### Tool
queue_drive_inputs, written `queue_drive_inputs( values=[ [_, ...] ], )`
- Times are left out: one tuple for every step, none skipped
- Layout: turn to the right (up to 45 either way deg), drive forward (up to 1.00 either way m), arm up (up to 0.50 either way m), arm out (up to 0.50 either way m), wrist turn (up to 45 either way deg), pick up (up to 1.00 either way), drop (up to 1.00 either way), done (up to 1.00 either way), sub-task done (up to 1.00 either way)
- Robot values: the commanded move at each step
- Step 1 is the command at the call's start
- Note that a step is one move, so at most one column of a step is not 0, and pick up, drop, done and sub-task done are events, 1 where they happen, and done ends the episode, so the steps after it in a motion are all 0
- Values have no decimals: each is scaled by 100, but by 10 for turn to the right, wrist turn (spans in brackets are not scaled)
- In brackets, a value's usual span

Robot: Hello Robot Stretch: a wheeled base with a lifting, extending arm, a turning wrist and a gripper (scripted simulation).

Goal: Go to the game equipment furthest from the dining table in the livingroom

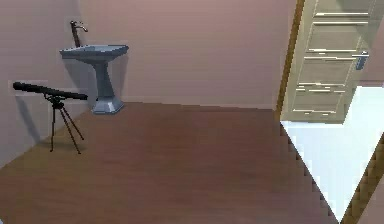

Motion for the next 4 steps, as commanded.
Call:
queue_drive_inputs(
  values=[
    [150, 0, 0, 0, 0, 0, 0, 0, 0],
    [30, 0, 0, 0, 0, 0, 0, 0, 0],
    [0, 45, 0, 0, 0, 0, 0, 0, 0],
    [60, 0, 0, 0, 0, 0, 0, 0, 0]
  ],
)
